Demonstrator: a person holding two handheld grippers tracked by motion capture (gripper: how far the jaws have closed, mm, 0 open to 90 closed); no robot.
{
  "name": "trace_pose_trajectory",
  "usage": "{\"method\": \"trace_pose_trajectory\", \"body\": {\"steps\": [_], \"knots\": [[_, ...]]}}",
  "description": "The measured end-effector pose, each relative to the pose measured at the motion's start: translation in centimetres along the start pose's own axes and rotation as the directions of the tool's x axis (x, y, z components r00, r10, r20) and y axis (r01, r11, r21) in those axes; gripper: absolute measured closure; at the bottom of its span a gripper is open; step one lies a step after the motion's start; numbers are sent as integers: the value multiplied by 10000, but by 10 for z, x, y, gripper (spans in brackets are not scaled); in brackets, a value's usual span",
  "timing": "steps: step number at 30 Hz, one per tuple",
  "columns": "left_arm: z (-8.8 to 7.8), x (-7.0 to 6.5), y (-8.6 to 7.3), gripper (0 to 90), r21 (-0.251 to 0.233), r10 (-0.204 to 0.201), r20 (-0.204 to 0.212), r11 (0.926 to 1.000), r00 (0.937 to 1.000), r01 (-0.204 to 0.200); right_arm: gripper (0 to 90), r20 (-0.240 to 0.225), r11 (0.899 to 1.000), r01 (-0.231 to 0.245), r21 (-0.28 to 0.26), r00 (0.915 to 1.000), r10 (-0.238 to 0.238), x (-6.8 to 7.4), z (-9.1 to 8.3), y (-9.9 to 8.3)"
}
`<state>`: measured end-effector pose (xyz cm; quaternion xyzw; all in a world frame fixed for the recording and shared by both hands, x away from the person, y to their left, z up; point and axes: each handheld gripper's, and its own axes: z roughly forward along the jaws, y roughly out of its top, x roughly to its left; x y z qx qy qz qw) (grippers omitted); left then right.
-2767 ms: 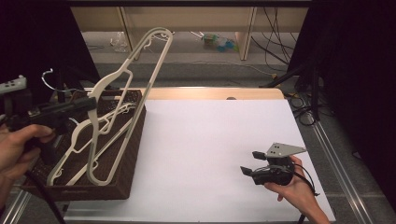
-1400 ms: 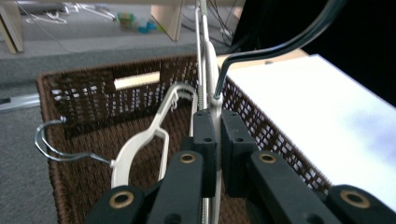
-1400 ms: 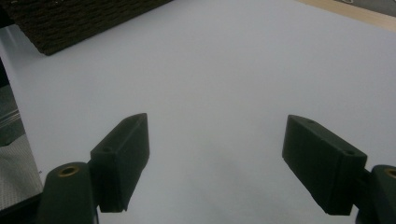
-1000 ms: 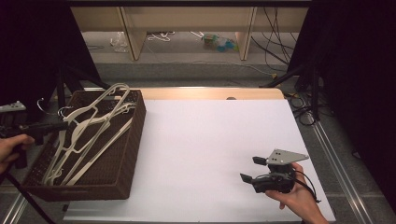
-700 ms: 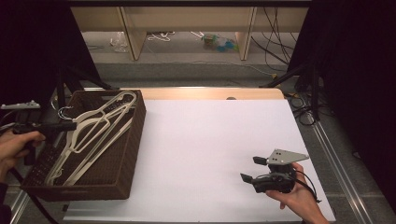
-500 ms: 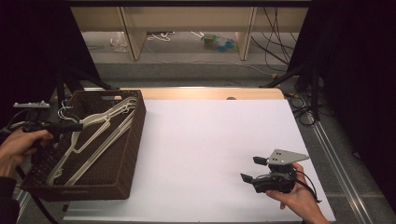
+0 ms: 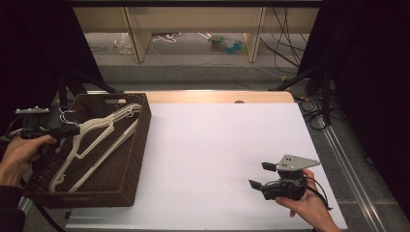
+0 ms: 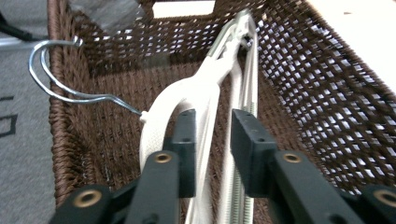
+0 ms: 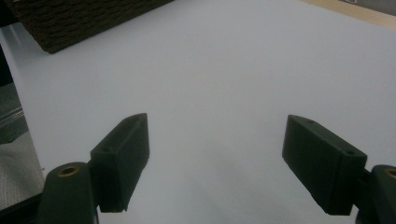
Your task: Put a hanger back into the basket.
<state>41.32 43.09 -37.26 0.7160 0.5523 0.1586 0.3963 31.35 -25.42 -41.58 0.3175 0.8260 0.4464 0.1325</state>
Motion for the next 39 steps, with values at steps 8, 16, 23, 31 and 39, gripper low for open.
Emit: {"method": "trace_pose_trajectory", "body": {"steps": [8, 16, 23, 31, 39], "knots": [[-24, -27, -3, 626, -1403, 269, 184, 9898, 9995, -240, 237, 55, 10000, -34, -79, 10000, 35, 1, -1, 1], [-50, -53, -19, 494, -2740, 639, 110, 9599, 9979, -585, 225, 137, 9991, -120, -415, 9998, 126, 1, -3, 2], [-66, -83, -33, 415, -3203, 864, 188, 9443, 9961, -759, 218, 279, 9971, -135, -747, 9995, 156, 2, -4, 2], [-52, -166, -55, 347, -3636, 2496, 1266, 9121, 9600, -1892, 212, 462, 9866, -362, -1592, 9980, 441, 5, -11, 2], [-18, -221, -73, 287, -3806, 2852, 2255, 9060, 9316, -1852, 201, 523, 9774, -512, -2051, 9966, 632, 10, -24, -2]]}}
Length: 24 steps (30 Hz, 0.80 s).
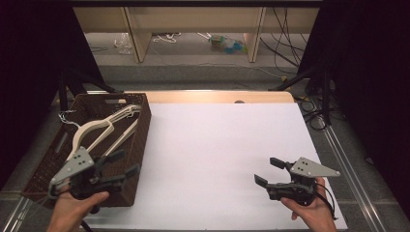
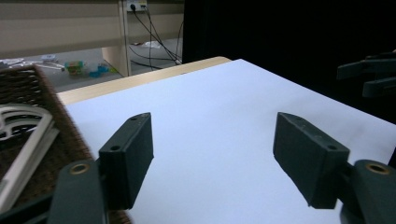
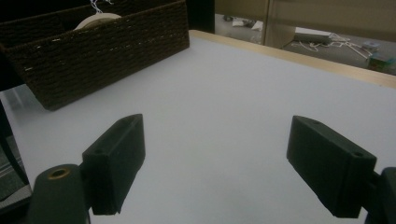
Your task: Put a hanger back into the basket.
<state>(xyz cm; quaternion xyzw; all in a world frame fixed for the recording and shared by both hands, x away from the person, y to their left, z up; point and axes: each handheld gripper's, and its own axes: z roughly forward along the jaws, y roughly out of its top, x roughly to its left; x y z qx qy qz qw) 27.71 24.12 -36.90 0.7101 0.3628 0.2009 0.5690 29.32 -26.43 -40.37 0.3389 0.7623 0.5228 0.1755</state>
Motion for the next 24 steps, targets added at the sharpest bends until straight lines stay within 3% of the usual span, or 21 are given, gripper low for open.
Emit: {"method": "trace_pose_trajectory", "body": {"steps": [5, 6, 10, 12, 14, 16, 19, 22, 24], "knots": [[15, -12, -15, 269, -282, 33, 132, 9996, 9999, -29, 188, 35, 9996, -148, -251, 9999, 149, 0, -7, -2], [15, -14, -17, 257, -297, 35, 44, 9996, 10000, -34, 177, 70, 9983, -141, -566, 9999, 145, 0, -7, -4], [20, -22, -29, 234, -334, 229, 0, 9992, 9997, -229, 165, 111, 9987, -37, -516, 9999, 43, 0, -14, -7], [21, -25, -34, 217, -228, 496, 47, 9985, 9988, -495, 159, 166, 9982, -68, -601, 9998, 78, 1, -17, -9], [23, -30, -42, 191, -98, 290, 32, 9995, 9996, -290, 159, 319, 9973, -60, -728, 9995, 83, 2, -20, -11], [24, -33, -46, 160, 41, 392, 79, 9992, 9992, -392, 159, 371, 9981, -36, -618, 9993, 59, 4, -23, -12], [23, -35, -48, 162, -31, 580, 95, 9983, 9983, -580, 159, 444, 9971, -30, -760, 9990, 64, 7, -24, -14], [20, -33, -46, 162, -332, 524, 29, 9981, 9986, -523, 158, 284, 9974, 15, -727, 9996, 6, 8, -25, -14], [18, -31, -46, 162, -435, 480, -207, 9979, 9986, -489, 157, 275, 9973, 45, -734, 9996, -25, 8, -25, -14]]}}
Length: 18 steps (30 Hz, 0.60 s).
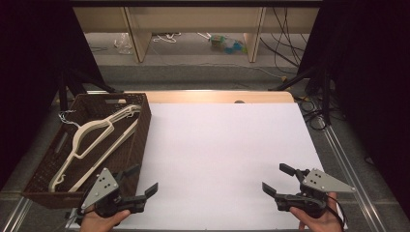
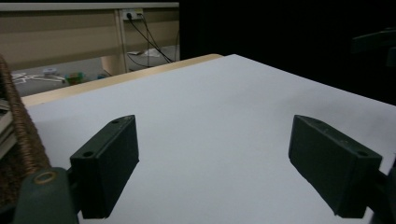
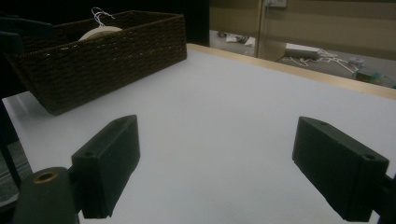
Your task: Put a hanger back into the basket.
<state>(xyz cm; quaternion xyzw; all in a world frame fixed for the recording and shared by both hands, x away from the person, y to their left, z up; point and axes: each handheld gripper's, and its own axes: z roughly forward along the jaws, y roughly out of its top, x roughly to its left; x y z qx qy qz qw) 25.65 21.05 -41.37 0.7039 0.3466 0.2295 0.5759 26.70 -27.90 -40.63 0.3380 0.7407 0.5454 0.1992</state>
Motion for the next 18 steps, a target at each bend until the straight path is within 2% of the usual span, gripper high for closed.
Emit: {"method": "trace_pose_trajectory", "body": {"steps": [1, 2, 4, 5, 6, 8, 11, 13, 15, 16, 18], "knots": [[0, 2, 0, 162, -62, -36, -16, 10000, 10000, 36, 158, -13, 10000, -45, -87, 10000, 45, 0, 1, 0], [-1, 3, 0, 162, -45, -64, -39, 10000, 10000, 64, 157, 29, 9999, -62, 93, 10000, 62, 0, 0, 0], [-1, 4, 0, 162, -49, -98, -71, 9999, 9999, 98, 158, -6, 9999, -17, -142, 10000, 17, 0, 3, -2], [-1, 4, 0, 162, -31, -70, -80, 10000, 9999, 70, 157, -63, 9999, -98, -130, 9999, 97, 0, 4, -2], [-1, 5, 0, 162, -11, -108, -72, 9999, 9999, 108, 158, 87, 10000, 24, 18, 10000, -24, 0, 3, -2], [-1, 5, -1, 162, 28, -111, -74, 9999, 9999, 111, 158, -96, 9999, 31, 107, 9999, -30, -1, 3, -2], [0, 5, -1, 162, 15, -113, -64, 9999, 9999, 113, 158, -65, 10000, 61, 16, 10000, -61, -1, 3, -2], [0, 4, -1, 162, 33, -320, -91, 9995, 9994, 321, 157, -95, 9999, 22, 99, 10000, -21, -1, 3, -2], [0, 5, -1, 162, 80, -88, -15, 9999, 10000, 88, 158, -129, 10000, 41, 89, 9999, -40, -1, 3, -3], [0, 5, -1, 162, 96, -128, -9, 9999, 9999, 128, 158, -16, 10000, 34, -87, 10000, -34, -1, 4, -3], [1, 5, -1, 162, 112, -99, 5, 9999, 10000, 99, 158, 36, 10000, 4, -5, 10000, -4, -1, 3, -3]]}}
